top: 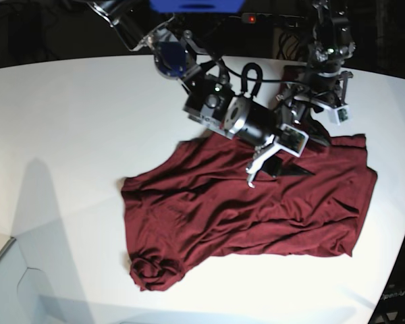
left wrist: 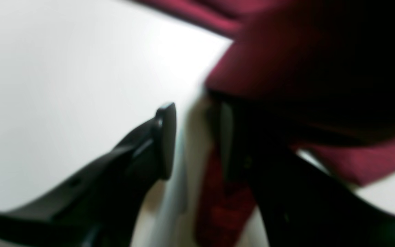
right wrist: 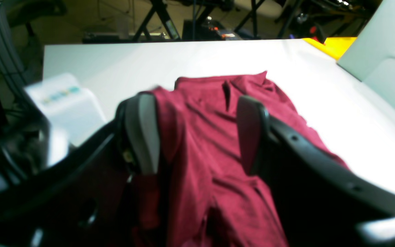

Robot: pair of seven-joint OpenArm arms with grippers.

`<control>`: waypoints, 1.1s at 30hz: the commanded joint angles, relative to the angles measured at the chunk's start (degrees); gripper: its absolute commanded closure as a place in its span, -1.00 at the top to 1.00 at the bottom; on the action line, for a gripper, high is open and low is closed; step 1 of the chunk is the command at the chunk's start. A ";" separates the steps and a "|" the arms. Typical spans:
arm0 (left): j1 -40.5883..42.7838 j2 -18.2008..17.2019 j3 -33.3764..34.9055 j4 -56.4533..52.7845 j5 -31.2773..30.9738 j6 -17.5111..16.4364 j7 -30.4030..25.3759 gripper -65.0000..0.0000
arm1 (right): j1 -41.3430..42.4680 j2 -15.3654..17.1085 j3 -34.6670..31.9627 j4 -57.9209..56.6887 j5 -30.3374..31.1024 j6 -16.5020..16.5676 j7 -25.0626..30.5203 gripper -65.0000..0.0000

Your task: Layout the t-shirt on the table in an organized manner, then fold the t-shirt properly

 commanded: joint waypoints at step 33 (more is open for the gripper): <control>-0.65 -5.56 3.73 -1.33 -0.42 -0.21 -0.70 -1.00 | 0.88 0.63 0.36 1.50 0.34 -0.30 1.78 0.09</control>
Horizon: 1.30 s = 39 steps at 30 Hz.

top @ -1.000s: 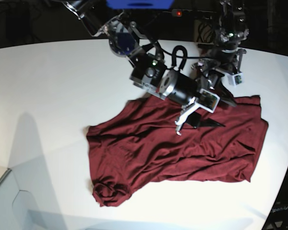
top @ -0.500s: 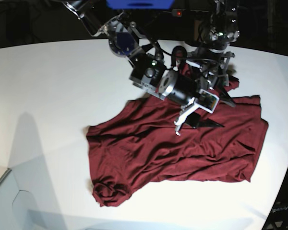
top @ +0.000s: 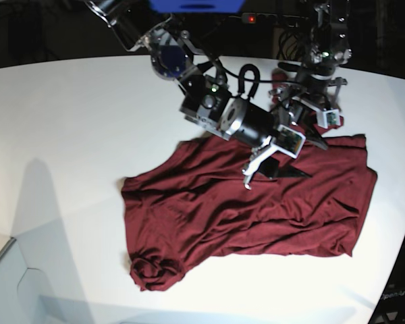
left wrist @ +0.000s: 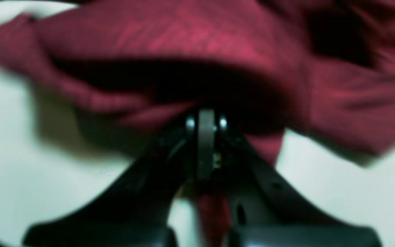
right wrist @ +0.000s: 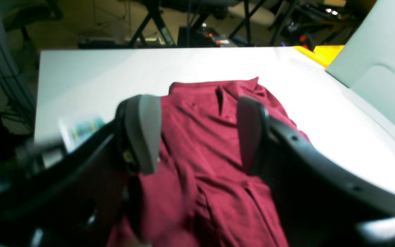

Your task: Layout the t-shirt on the table in an organized manner, then fold the t-shirt properly

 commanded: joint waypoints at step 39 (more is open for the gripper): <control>-5.55 -12.45 -32.42 9.07 -0.18 -0.17 7.03 -0.26 | 0.79 0.10 33.82 -9.79 0.83 -0.32 1.61 0.09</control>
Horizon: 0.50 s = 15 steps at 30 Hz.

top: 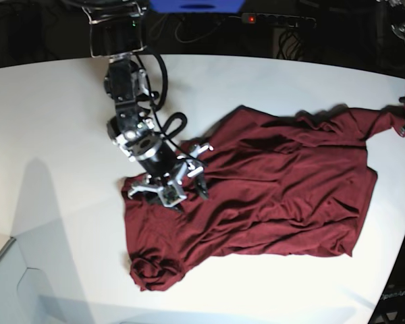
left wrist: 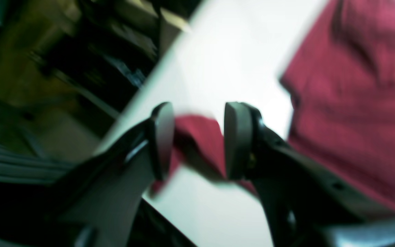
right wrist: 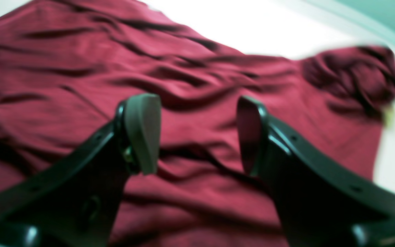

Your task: Layout the t-shirt on the table in an organized manner, then fold the t-shirt properly

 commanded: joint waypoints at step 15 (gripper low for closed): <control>-18.35 6.85 15.90 -16.40 0.13 0.25 -0.86 -0.26 | -8.75 0.00 3.28 -0.11 0.81 -0.26 1.63 -0.03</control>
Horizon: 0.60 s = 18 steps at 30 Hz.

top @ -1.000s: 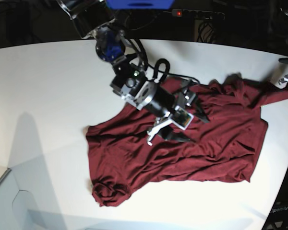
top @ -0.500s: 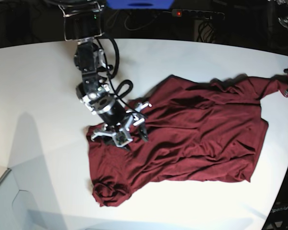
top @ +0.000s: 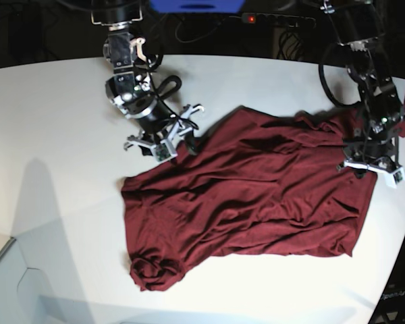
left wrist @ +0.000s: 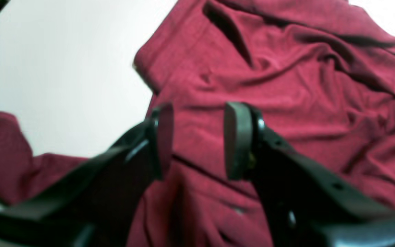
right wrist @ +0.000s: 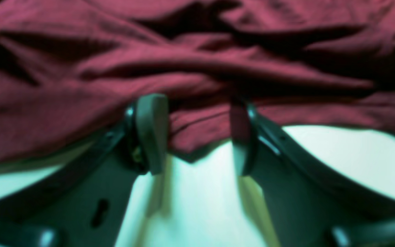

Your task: Layout the t-shirt on the table in an organized manner, then fold the t-shirt properly

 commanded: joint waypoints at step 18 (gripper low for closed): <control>-7.37 -0.86 0.15 -17.44 0.13 0.16 -7.34 -0.26 | -1.04 1.69 -0.50 0.65 0.59 -0.08 1.76 0.27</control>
